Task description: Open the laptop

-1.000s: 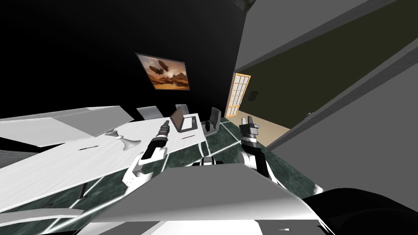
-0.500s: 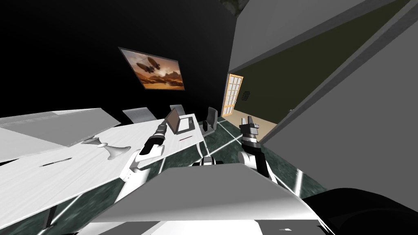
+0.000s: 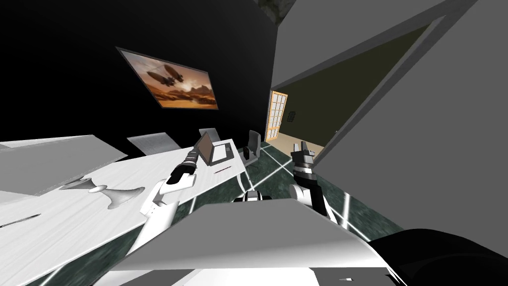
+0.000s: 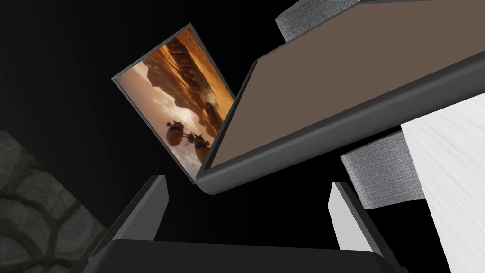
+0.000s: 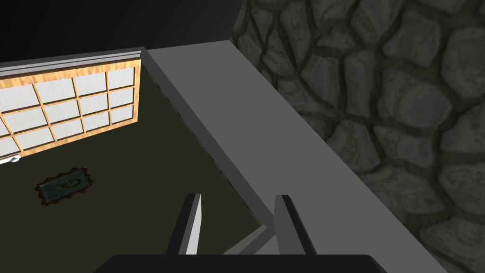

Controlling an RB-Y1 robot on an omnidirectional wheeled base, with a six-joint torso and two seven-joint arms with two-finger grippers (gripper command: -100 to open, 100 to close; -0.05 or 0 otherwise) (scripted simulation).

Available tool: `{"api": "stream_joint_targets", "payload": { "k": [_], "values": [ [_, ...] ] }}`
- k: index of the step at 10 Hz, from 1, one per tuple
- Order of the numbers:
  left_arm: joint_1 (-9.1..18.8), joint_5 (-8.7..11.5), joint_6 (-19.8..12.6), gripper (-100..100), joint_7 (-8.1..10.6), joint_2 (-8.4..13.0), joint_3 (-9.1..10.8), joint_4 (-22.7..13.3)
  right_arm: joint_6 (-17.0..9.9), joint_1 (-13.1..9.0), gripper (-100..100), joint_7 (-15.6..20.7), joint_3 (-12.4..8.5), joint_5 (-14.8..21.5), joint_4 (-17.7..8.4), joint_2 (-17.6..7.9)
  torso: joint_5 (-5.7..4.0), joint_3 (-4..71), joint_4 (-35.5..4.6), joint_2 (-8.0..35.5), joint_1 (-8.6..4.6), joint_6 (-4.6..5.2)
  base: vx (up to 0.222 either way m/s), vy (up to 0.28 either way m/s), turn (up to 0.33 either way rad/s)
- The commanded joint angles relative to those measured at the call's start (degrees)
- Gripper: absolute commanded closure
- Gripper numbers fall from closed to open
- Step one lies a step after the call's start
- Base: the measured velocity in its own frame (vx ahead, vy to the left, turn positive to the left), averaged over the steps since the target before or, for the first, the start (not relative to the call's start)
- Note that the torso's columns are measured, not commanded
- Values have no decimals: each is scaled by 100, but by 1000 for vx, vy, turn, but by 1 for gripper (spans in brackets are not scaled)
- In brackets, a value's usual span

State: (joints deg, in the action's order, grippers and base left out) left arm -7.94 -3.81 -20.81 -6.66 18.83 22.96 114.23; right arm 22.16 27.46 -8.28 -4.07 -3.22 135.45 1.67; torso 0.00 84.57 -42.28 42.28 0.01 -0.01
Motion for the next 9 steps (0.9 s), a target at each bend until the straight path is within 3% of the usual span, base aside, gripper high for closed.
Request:
{"api": "stream_joint_targets", "payload": {
  "k": [1, 4, 7, 8, 9],
  "values": [
    [148, -65, -368, -100, 24, 135, 160, -117, 0, 0, 0, 0, 0, 0, 0, 0, 0, -1, -1, 2, 1, -1, -25, 26, -202],
    [276, -124, -657, -100, 44, 229, 294, -232, 0, 1, 0, 0, 0, 0, 0, 0, -1, 1, 0, -2, -3, 0, -18, 20, -127],
    [258, -93, -643, -100, 43, 240, 286, -185, 0, 2, 0, 0, -1, 0, 0, -1, 4, 12, 5, -22, 20, 1, 35, 49, -24],
    [262, -92, -658, 100, 44, 245, 289, -175, 0, 2, 0, 0, -1, 0, 0, 0, 5, 8, 5, -10, 6, 0, 6, 7, -5],
    [177, -245, -658, 100, -129, 363, 231, -151, 0, 1, 0, 0, 0, 0, 0, 0, 16, 3, 12, -7, 9, -3, 41, -49, -26]
  ]
}}
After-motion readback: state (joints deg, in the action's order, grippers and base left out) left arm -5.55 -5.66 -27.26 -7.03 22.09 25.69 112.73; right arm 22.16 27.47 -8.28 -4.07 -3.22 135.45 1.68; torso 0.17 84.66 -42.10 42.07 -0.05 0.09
